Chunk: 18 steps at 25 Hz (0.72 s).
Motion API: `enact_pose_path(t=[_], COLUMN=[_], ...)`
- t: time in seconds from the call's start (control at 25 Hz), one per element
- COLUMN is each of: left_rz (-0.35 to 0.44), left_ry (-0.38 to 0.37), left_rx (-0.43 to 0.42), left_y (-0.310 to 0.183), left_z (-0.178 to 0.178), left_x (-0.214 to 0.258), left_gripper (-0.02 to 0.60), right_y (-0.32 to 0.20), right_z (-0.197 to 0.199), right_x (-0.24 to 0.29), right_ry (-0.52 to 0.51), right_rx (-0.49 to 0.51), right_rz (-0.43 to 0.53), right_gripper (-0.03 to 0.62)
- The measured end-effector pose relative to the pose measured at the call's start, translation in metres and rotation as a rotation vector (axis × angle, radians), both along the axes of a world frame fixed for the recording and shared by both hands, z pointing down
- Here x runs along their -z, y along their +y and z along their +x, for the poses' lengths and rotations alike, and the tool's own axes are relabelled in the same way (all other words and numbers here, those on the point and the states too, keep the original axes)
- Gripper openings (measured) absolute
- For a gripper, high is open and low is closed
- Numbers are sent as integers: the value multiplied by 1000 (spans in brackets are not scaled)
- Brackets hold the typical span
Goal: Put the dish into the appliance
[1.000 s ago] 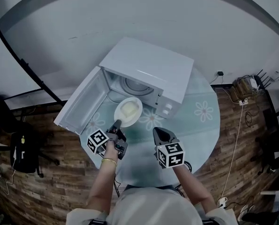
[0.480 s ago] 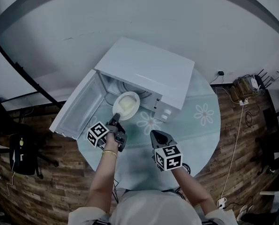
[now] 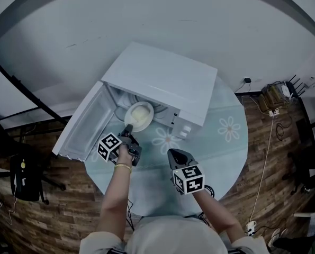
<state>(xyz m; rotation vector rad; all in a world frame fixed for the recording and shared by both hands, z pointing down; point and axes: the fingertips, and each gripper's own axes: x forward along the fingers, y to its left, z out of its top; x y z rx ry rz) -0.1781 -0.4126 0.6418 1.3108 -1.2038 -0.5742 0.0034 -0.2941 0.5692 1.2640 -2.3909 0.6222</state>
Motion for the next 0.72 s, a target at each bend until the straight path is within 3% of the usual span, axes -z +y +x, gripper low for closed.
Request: enact_pose_path(t=[0.72], left_rz=[-50], left_ry=[36], left_rx=[22], left_y=[-42], left_z=[13], left_x=[-20], left_gripper=[41], right_y=[-7], right_z=[9], right_x=[-7], right_ry=[16], right_rx=[11], right_rz=[-16], right_gripper=[5])
